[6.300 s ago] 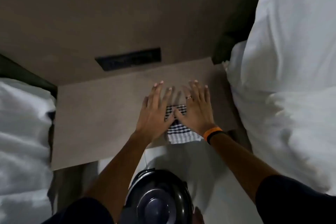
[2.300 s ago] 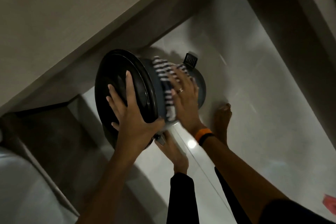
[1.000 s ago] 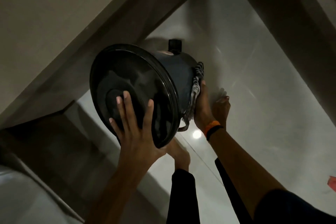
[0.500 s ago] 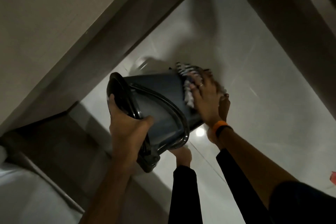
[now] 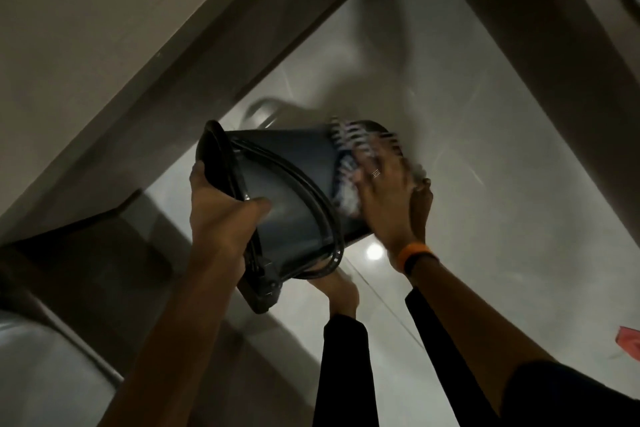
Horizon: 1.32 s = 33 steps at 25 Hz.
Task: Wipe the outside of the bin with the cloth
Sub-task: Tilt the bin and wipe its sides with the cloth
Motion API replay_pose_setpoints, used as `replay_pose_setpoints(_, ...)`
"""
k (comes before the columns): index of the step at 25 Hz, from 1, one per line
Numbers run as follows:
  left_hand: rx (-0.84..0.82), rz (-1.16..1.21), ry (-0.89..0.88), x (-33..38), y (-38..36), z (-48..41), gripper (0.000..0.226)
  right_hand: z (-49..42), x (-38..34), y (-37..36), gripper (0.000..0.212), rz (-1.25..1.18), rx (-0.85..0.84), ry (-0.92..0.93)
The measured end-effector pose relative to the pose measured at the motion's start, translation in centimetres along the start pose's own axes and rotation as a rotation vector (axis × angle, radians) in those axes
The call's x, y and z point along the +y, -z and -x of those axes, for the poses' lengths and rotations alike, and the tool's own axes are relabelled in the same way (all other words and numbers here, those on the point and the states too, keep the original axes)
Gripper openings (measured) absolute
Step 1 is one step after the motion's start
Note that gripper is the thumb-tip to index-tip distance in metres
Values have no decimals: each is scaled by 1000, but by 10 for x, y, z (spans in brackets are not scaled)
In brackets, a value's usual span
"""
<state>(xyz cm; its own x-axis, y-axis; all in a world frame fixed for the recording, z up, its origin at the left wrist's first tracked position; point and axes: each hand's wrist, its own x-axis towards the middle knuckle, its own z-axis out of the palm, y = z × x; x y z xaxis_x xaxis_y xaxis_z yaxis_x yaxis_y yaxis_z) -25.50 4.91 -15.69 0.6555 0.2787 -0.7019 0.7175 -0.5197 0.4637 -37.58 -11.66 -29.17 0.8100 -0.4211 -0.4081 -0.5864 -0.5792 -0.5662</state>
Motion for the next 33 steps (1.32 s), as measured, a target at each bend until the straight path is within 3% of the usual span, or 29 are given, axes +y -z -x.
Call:
replay_pose_setpoints(2, 5, 20, -8, -1, -4, 2, 100, -18, 14, 9, 53, -209, 51, -362)
replay_pose_setpoints(3, 5, 22, -11, 0, -8, 3, 102, -14, 9, 10, 53, -224, 55, -371)
replay_pose_setpoints(7, 13, 95, -10, 8, -14, 0, 96, 51, -20, -8, 52, 4, -87, 195)
replay_pose_setpoints(9, 12, 69, -9, 9, -11, -2, 95, 53, -9, -14, 55, 33, -104, 298)
replay_pose_setpoints(13, -77, -283, -269, -8, 3, 26, 107, -3, 17, 0, 58, -323, 60, -216)
replay_pose_setpoints(16, -240, -470, -545, -22, -8, 51, 108, -45, 39, 22, 71, -426, 23, -380)
replay_pose_setpoints(18, -191, -524, -581, -20, -21, 56, 103, -47, 41, 30, 59, -441, -22, -410)
replay_pose_setpoints(20, -142, -540, -565, -9, -31, 55, 101, -19, 22, 31, 46, -473, -22, -216)
replay_pose_setpoints(23, -119, -543, -514, 2, -31, 43, 101, 42, -9, 20, 55, -478, -66, 177)
replay_pose_setpoints(25, -101, -547, -496, 4, -24, 32, 102, 45, -6, 16, 58, -322, -112, 286)
replay_pose_setpoints(26, -93, -543, -490, 4, -20, 29, 102, 36, -2, 17, 61, -299, -100, 192)
replay_pose_setpoints(30, -82, -525, -519, 8, -20, 29, 98, -13, 13, 31, 59, -501, 7, -499)
replay_pose_setpoints(33, -74, -524, -533, 13, -26, 31, 94, -11, -9, 38, 54, -542, -49, -586)
